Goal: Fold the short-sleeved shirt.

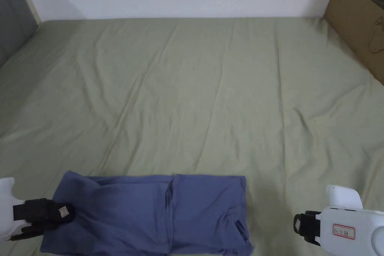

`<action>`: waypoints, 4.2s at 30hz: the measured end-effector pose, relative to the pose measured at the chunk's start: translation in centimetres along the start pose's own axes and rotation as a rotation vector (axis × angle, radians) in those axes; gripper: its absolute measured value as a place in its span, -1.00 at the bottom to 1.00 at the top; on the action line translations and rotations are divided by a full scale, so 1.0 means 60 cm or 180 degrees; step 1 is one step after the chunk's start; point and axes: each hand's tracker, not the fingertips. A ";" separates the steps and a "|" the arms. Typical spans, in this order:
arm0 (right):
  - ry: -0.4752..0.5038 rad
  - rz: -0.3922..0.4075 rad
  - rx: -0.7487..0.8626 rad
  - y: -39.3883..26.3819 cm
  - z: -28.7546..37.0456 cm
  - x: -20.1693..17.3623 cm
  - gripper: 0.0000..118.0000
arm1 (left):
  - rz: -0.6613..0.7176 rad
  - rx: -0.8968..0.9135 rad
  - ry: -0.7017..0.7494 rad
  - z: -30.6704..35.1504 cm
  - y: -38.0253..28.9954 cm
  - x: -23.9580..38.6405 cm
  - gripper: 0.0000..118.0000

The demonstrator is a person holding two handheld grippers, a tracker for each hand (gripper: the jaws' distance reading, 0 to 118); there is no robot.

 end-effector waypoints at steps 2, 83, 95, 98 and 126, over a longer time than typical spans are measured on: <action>-0.0012 0.0011 0.0004 0.001 0.002 0.000 -1.00 | -0.0013 0.0067 0.0192 0.005 -0.002 0.044 -0.85; 0.0378 0.1083 -0.0407 0.038 -0.134 -0.165 -1.00 | -0.0052 -0.0246 -0.0612 -0.179 -0.109 0.098 -0.98; 0.0534 0.0826 -0.0398 0.047 -0.142 -0.147 -1.00 | 0.0116 -0.0349 -0.1019 -0.253 -0.083 0.098 0.92; 0.0528 0.0818 -0.0388 0.045 -0.140 -0.146 -1.00 | 0.0220 -0.0518 -0.1142 -0.286 -0.076 0.106 0.92; 0.0369 0.0597 0.0268 0.069 -0.031 -0.148 -1.00 | -0.0784 -0.0507 0.0429 -0.114 0.119 0.006 -0.49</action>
